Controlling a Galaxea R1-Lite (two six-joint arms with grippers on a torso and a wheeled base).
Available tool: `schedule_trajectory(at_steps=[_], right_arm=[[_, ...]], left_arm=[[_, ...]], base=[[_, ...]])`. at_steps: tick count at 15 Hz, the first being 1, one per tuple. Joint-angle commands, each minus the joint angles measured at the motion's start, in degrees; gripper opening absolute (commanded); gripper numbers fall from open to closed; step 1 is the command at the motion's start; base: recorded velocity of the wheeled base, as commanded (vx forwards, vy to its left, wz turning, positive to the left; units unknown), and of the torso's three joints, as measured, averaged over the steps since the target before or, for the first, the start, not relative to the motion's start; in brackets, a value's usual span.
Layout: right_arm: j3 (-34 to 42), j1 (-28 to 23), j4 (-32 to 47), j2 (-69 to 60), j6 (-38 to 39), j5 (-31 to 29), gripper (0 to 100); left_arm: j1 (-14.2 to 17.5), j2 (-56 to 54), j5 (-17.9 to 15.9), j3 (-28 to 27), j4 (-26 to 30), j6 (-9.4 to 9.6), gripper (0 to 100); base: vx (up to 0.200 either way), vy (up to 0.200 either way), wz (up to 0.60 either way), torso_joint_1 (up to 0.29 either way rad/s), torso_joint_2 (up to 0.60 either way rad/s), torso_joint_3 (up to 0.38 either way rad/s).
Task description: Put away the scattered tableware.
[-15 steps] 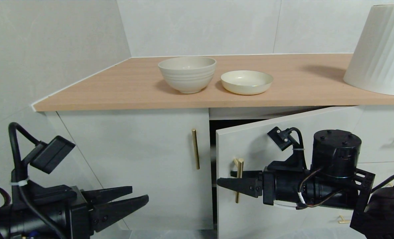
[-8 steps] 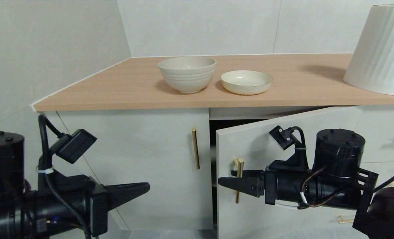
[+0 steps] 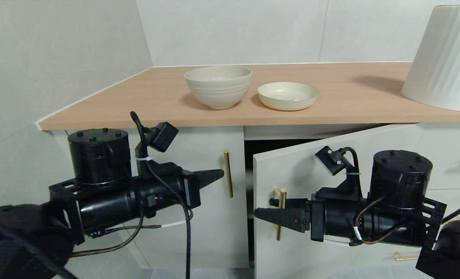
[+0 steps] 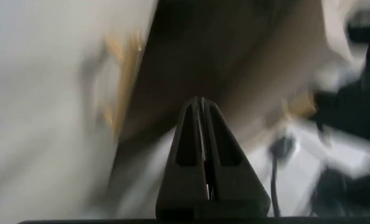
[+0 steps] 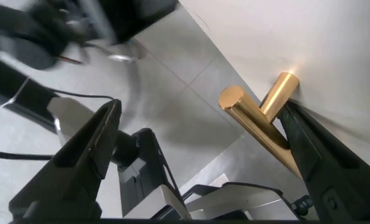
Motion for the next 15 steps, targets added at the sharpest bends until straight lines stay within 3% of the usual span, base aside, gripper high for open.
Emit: schedule_trajectory(at_steps=[1,4,6,10,15], right_arm=[[0.1,0.2,0.0,0.0,0.0,0.1,100],[0.2,0.5,0.0,0.0,0.0,0.1,100],[0.2,0.5,0.0,0.1,0.0,0.1,100],[0.3,0.6,0.0,0.1,0.0,0.1,100],[2.3,0.2,-0.3,-0.2,-0.6,-0.1,100]], left_arm=[[-2.4,10.1,1.9,3.6,-10.0,-4.25,0],[-4.8,12.9,3.7,3.3,-11.5,-4.25,0],[-5.8,15.2,4.4,3.4,-15.3,-4.25,0],[-8.6,23.0,7.0,4.3,-33.1,-4.07,0],[-10.4,23.8,6.8,5.3,-38.9,-3.63,0]], base=[[0.000,0.000,0.00,0.000,0.00,0.000],[0.000,0.000,0.00,0.000,0.00,0.000],[0.000,0.000,0.00,0.000,0.00,0.000],[0.000,0.000,0.00,0.000,0.00,0.000],[0.000,0.000,0.00,0.000,0.00,0.000]])
